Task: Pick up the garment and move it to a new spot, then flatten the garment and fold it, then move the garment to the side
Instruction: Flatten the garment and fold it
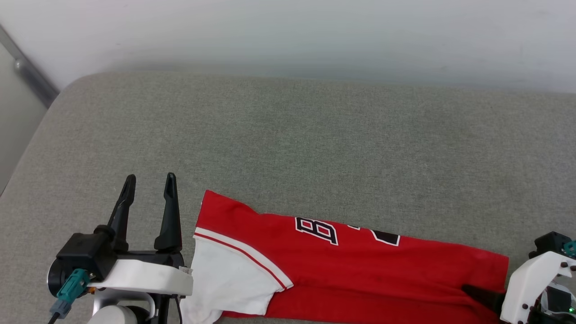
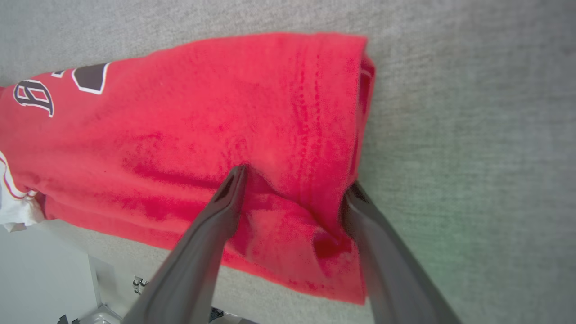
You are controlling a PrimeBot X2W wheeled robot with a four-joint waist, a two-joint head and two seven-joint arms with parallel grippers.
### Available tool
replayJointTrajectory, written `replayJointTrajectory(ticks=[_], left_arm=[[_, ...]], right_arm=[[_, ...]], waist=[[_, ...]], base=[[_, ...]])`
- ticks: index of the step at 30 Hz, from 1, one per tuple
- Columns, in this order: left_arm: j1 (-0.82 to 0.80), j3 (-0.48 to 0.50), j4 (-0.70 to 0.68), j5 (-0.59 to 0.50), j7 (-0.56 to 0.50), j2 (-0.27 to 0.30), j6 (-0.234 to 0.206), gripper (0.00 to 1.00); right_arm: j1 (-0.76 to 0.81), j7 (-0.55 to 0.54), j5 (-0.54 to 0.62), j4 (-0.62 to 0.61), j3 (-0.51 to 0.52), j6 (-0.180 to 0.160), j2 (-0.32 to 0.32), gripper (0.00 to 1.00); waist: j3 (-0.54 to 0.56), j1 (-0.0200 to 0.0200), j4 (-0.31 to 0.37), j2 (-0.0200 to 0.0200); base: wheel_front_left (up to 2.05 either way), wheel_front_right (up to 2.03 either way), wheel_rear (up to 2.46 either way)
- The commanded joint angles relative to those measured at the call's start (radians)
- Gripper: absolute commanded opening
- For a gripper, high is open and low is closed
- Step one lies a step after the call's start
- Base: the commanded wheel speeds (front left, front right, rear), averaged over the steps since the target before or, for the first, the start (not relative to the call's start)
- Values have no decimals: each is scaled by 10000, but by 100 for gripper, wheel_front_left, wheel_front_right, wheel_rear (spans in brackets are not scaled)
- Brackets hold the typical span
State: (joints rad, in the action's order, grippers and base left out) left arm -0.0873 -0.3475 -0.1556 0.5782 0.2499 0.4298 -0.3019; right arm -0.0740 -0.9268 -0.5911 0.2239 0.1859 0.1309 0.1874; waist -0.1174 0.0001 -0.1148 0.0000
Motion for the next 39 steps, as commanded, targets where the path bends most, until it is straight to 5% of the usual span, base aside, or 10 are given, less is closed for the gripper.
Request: replayJointTrajectory(ticks=[1,3,18,28,32,39], left_arm=[[-103,11,3,43,63,-18,17,100],[-115,8,-24,29,66,-10,19,100],[478,-101,5,-115,-386,394,-249,100],[760,-141,-37,-99,-509,529,-371,100],[836,-169,36,-43,-539,513,-387,100],[854,-271,124,-8,-566,477,-337,100]], right_arm=[[69,-125,-70,247,-173,-4,-195,63],[-58,-81,-250,404,-342,-4,-192,0],[-714,581,-875,299,-1270,-6,1087,0],[-563,-202,-557,714,659,-4,1878,0],[-877,-968,-701,899,1629,-4,1359,0],[-1267,-3035,-2146,678,2606,-4,-729,0]], waist=[[7,-1,5,0],[49,-1,45,0],[796,-1,785,0],[995,-1,1515,0],[1078,-1,1719,0],[1250,-1,1777,0]], base=[[0,0,0],[0,0,0],[0,0,0],[0,0,0],[0,0,0],[0,0,0]])
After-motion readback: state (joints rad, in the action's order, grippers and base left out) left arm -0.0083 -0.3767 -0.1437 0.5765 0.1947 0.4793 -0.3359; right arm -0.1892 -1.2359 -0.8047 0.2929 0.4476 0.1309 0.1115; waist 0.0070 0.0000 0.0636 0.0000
